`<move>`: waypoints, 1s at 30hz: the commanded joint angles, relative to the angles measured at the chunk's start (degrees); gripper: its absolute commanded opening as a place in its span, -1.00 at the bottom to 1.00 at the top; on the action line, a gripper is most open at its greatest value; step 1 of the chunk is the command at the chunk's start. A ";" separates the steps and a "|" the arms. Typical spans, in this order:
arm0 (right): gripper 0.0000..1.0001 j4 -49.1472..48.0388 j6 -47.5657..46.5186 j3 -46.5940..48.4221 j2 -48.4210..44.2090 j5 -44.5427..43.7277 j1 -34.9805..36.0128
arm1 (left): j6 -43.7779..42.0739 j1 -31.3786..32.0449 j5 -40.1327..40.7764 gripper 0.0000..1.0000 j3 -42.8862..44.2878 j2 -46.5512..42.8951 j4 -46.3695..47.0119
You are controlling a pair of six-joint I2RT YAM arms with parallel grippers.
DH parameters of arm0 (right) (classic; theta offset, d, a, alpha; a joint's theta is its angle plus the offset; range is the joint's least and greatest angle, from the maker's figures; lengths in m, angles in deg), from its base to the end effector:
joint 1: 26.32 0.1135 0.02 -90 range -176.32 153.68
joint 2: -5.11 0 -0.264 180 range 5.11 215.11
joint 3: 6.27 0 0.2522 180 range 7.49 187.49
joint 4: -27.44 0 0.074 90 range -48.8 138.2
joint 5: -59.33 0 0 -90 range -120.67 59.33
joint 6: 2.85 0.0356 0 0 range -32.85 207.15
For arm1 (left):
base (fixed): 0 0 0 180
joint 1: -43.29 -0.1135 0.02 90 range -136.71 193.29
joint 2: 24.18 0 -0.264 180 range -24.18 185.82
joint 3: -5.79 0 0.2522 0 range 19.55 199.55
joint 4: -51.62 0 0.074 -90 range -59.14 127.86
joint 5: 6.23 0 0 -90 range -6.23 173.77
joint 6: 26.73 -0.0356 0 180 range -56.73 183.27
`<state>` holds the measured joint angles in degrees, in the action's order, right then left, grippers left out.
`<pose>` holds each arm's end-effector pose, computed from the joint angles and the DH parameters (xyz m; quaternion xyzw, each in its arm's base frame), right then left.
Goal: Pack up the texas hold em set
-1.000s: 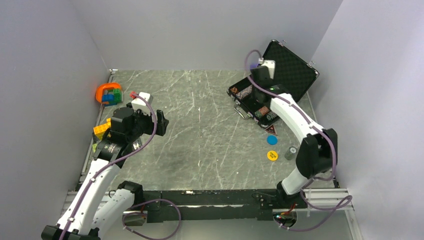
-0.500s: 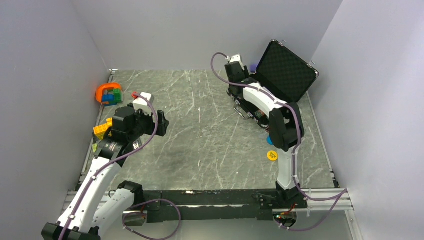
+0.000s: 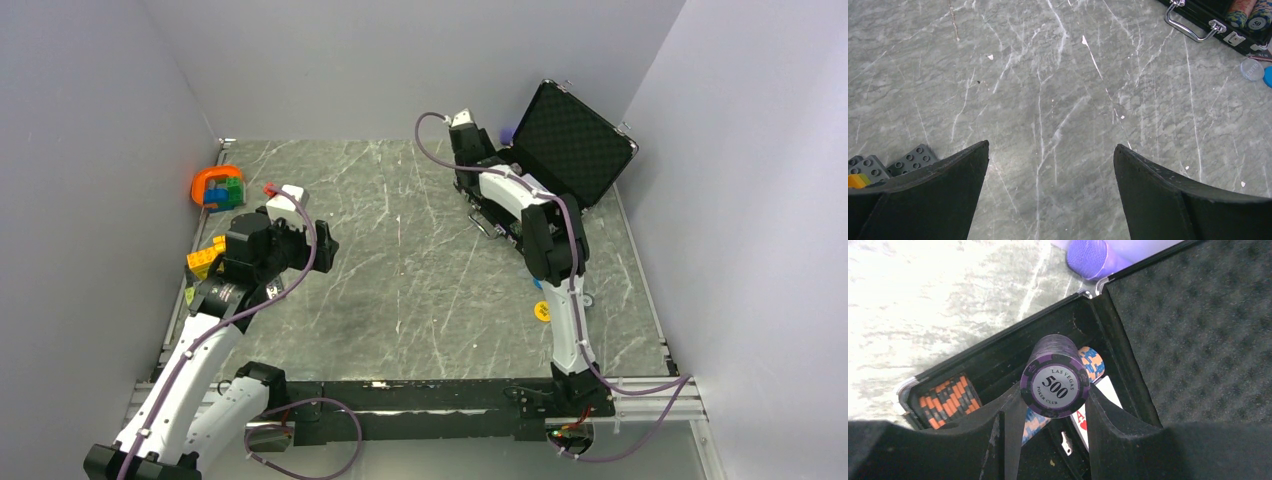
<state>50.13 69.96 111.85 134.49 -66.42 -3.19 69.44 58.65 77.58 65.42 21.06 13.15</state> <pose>0.4865 0.1852 0.2109 -0.1542 0.8384 -0.2474 0.4606 0.1709 -0.0509 0.3190 0.0964 0.8328 -0.1460 0.5252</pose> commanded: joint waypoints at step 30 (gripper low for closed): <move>0.27 -2.57 -0.97 8.28 3.60 7.23 -4.96 | -0.30 0.20 -0.46 0.97 1.61 0.17 1.35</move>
<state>47.57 65.30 117.49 143.63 -63.01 -7.16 69.44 58.65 77.56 65.42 21.08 13.15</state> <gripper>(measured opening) 0.565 0.985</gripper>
